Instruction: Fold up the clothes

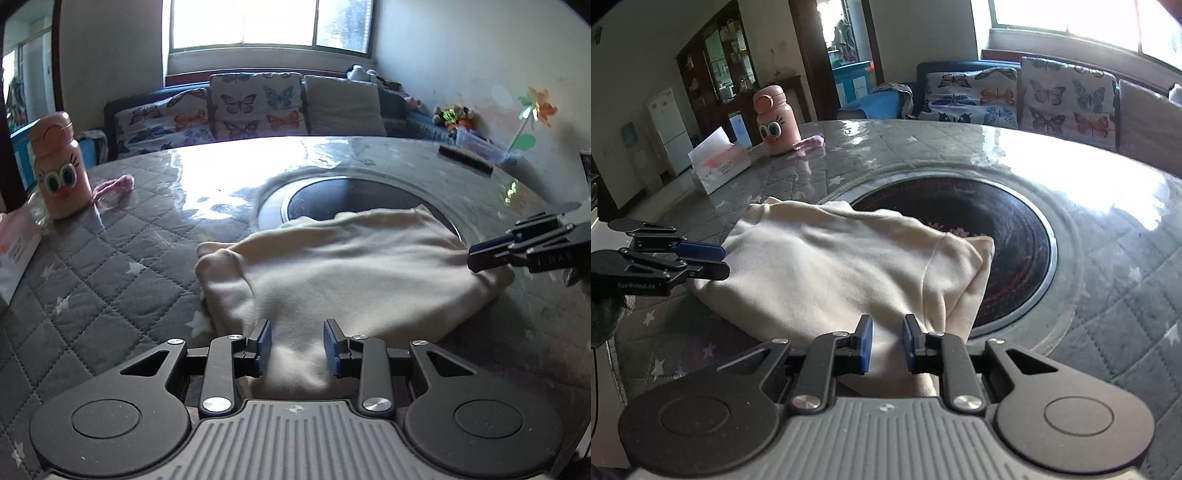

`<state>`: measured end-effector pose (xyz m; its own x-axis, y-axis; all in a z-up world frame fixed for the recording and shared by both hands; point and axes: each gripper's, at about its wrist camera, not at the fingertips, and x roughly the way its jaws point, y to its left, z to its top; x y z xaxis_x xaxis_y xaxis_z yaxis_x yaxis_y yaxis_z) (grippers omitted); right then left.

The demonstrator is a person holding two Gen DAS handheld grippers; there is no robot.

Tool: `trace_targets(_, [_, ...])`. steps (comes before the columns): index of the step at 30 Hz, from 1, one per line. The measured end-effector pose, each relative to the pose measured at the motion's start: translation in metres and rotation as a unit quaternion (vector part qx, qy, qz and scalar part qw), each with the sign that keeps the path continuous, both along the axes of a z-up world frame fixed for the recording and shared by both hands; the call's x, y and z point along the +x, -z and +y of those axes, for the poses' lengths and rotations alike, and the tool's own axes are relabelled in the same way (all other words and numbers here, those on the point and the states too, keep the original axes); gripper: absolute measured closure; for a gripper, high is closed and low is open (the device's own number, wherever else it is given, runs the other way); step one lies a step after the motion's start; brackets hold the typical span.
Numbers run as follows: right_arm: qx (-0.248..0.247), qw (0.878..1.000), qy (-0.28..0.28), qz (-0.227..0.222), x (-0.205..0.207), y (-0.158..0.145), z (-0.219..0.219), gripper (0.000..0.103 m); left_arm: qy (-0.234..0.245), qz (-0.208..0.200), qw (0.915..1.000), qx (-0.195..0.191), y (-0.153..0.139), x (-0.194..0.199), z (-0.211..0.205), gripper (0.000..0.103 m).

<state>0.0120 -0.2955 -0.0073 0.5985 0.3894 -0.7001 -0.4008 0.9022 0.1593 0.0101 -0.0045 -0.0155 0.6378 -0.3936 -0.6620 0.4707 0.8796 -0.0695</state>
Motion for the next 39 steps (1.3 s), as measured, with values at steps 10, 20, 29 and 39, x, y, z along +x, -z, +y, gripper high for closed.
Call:
trace_targets(10, [-0.002,1.0,0.026,0.01,0.032,0.014,-0.002,0.085,-0.022,0.013,0.9996,-0.013,0.007,0.02,0.012,0.069])
trace_targets(20, [0.001,0.999,0.033,0.001,0.051,0.013,-0.004,0.085,-0.038,0.008,0.9992,-0.006,0.007,0.051,0.013,0.069])
trace_targets(29, [0.011,0.999,0.047,-0.004,0.064,0.01,-0.011,0.084,-0.054,0.003,0.9985,-0.002,0.004,0.065,0.011,0.069])
trace_targets(39, [0.01,0.997,0.076,-0.006,0.069,0.013,-0.021,0.07,-0.081,0.011,0.9966,-0.01,0.002,0.064,0.023,0.062])
